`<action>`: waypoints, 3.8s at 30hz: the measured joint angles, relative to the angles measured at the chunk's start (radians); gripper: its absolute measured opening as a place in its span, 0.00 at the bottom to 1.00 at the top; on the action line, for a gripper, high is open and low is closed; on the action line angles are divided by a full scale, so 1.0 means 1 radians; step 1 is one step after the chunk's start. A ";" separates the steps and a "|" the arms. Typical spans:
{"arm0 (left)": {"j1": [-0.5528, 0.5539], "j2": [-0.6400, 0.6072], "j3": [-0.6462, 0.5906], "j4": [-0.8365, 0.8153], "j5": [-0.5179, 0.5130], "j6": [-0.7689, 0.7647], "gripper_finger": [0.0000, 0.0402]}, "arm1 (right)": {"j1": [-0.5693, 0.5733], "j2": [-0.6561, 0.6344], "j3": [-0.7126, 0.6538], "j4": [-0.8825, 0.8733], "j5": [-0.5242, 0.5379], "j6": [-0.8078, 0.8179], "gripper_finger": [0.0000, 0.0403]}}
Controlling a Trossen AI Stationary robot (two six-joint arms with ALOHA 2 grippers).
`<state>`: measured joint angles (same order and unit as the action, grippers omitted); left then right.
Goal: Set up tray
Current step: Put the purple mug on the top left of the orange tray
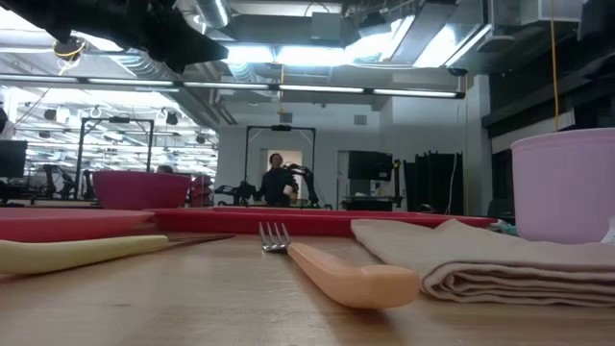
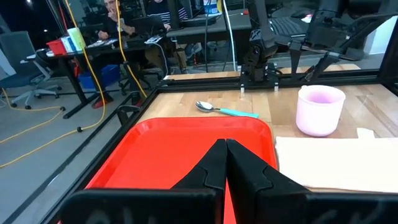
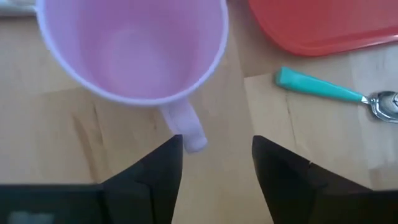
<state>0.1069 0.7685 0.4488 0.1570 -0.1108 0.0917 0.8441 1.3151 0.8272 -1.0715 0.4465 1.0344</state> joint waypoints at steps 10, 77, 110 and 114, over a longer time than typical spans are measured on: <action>0.000 0.000 0.000 0.000 0.000 0.000 0.01 | -0.042 0.000 0.000 0.062 -0.017 -0.104 0.49; 0.000 0.000 0.000 -0.004 0.000 0.065 0.01 | -0.063 0.096 0.001 0.217 -0.214 -0.015 0.16; 0.000 0.046 0.000 0.096 0.078 0.129 0.10 | -0.422 -0.049 0.230 0.156 -0.183 -0.390 0.15; 0.000 0.125 0.026 0.096 0.058 0.131 0.15 | -0.504 -0.049 0.242 0.160 -0.186 -0.498 0.15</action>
<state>0.1066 0.8936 0.4745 0.2526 -0.0532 0.2230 0.3397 1.2659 1.0692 -0.9115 0.2602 0.5364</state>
